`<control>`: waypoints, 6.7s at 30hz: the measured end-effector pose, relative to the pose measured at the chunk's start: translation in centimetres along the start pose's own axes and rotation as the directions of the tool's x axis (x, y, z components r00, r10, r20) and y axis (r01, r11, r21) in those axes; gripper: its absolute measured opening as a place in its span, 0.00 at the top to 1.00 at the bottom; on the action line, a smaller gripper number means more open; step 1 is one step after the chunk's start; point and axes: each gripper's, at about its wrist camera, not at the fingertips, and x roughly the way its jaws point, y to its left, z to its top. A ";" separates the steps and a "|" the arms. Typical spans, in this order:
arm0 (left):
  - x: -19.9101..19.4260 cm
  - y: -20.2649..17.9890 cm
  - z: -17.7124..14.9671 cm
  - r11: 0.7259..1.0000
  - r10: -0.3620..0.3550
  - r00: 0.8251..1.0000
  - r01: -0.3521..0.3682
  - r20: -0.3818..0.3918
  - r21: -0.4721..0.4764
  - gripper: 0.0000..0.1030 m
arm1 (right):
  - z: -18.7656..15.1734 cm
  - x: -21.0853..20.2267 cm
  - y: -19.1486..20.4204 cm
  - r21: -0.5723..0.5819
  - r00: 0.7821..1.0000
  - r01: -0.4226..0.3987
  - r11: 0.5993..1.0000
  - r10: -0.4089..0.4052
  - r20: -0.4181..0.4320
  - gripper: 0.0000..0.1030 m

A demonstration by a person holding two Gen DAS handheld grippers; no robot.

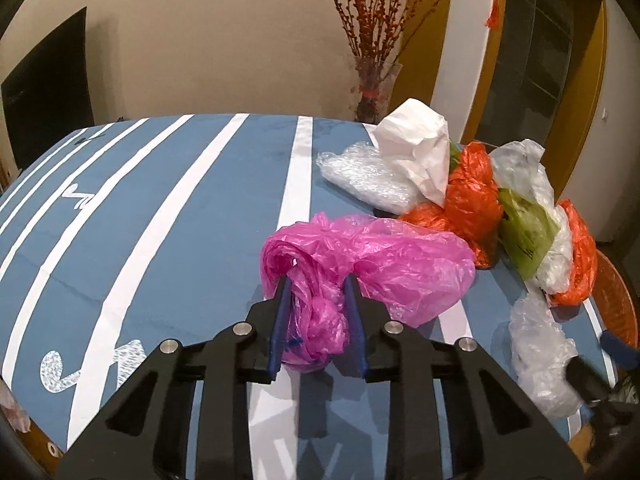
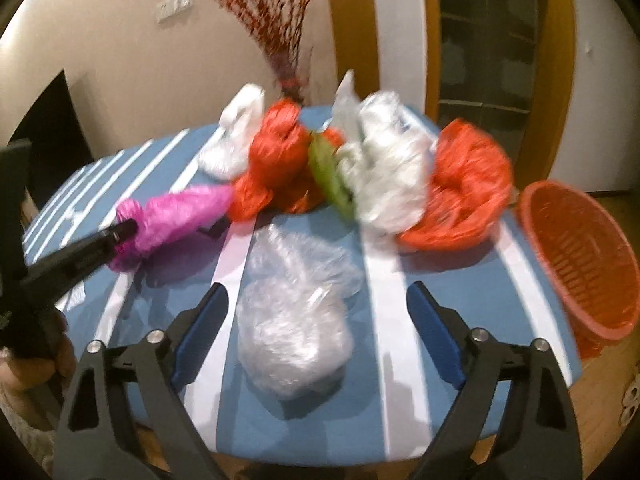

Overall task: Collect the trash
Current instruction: 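Grasp the pink bag with the left tool while the right tool grasps a clear bag, then carry both bags over the orange basket and open both tools to drop them, then grasp a red-orange bag with the right tool while the left tool grasps a clear bag, then move both held bags over the orange basket and open both tools to release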

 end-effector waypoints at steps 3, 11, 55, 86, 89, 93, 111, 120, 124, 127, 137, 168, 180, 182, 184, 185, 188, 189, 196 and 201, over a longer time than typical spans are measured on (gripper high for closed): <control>-0.1 0.3 0.0 1.000 -0.003 1.000 0.003 0.008 -0.004 0.77 | -0.8 1.7 0.2 -0.020 0.998 -0.003 1.000 0.002 -0.070 0.48; -0.9 0.6 0.0 1.000 -0.020 0.999 0.020 0.030 -0.012 0.80 | -0.9 0.6 -0.9 0.008 0.998 -0.046 0.999 0.047 -0.042 0.77; -5.7 -28.4 1.7 0.844 -0.507 0.861 0.485 0.045 0.227 0.80 | 1.5 -9.9 -27.1 0.389 0.919 0.266 0.882 -0.354 0.175 0.78; 2.5 -39.7 -2.9 0.781 -0.504 0.838 0.545 -0.207 0.306 0.57 | 1.5 -6.7 -36.8 0.497 0.918 0.279 0.822 -0.380 0.113 0.60; 2.2 -39.4 -2.9 0.785 -0.499 0.844 0.537 -0.199 0.309 0.53 | 1.4 -6.8 -36.6 0.494 0.915 0.288 0.820 -0.387 0.111 0.55; 1.7 -39.0 -2.5 0.791 -0.494 0.851 0.524 -0.175 0.317 0.47 | 1.6 -6.9 -36.1 0.478 0.911 0.295 0.827 -0.394 0.120 0.48; -1.8 -31.5 -0.6 0.866 -0.420 0.907 0.412 -0.035 0.284 0.24 | 2.3 -8.2 -30.8 0.411 0.903 0.314 0.856 -0.403 0.149 0.35; -1.5 -22.9 0.6 0.953 -0.250 0.967 0.235 0.057 0.191 0.17 | 4.1 -4.6 -24.2 0.290 0.933 0.270 0.918 -0.324 0.159 0.35; -1.1 -19.4 1.0 0.973 -0.186 0.979 0.171 0.084 0.152 0.17 | 5.2 -1.9 -21.5 0.241 0.961 0.202 0.949 -0.240 0.140 0.39; -0.8 -17.2 1.3 0.983 -0.151 0.984 0.139 0.095 0.124 0.17 | 6.1 0.6 -19.8 0.221 0.978 0.148 0.964 -0.176 0.112 0.40; -0.7 -13.2 0.9 0.989 -0.124 0.988 0.116 0.088 0.088 0.17 | 7.7 7.9 -17.3 0.239 0.998 0.058 0.969 -0.056 -0.015 0.59; 1.1 -24.5 1.8 0.962 -0.184 0.982 0.169 0.051 0.213 0.22 | 3.5 0.9 -25.0 0.331 0.990 0.069 0.941 -0.105 0.091 0.89; 7.0 -26.8 1.3 0.967 -0.010 1.000 0.016 -0.026 0.256 0.45 | 2.3 0.5 -27.1 0.367 0.993 0.039 0.930 -0.078 0.094 0.89; 7.5 -26.9 1.2 0.967 -0.014 0.999 0.025 -0.044 0.254 0.51 | 2.3 0.4 -27.1 0.366 0.992 0.034 0.930 -0.075 0.097 0.89; 7.9 -26.8 1.2 0.967 -0.031 0.998 0.043 -0.053 0.250 0.59 | 2.2 0.3 -27.1 0.368 0.992 0.031 0.929 -0.073 0.101 0.89; 7.7 -26.7 1.2 0.967 -0.042 0.998 0.053 -0.051 0.247 0.61 | 2.2 0.2 -27.2 0.368 0.992 0.031 0.929 -0.074 0.102 0.89; 6.5 -26.7 1.3 0.964 -0.090 0.995 0.095 -0.031 0.249 0.63 | 2.2 -0.2 -27.3 0.370 0.991 0.031 0.928 -0.077 0.109 0.89; 6.2 -26.8 1.2 0.963 -0.101 0.995 0.104 -0.026 0.250 0.63 | 2.2 -0.3 -27.3 0.372 0.990 0.031 0.928 -0.079 0.113 0.89; 3.1 -27.7 0.8 0.946 -0.199 0.980 0.188 0.013 0.264 0.63 | 2.2 -1.9 -27.3 0.374 0.985 0.037 0.927 -0.098 0.145 0.89; 0.9 -28.9 0.4 0.923 -0.276 0.961 0.260 0.018 0.284 0.63 | 2.2 -3.5 -27.7 0.374 0.977 0.061 0.925 -0.132 0.169 0.89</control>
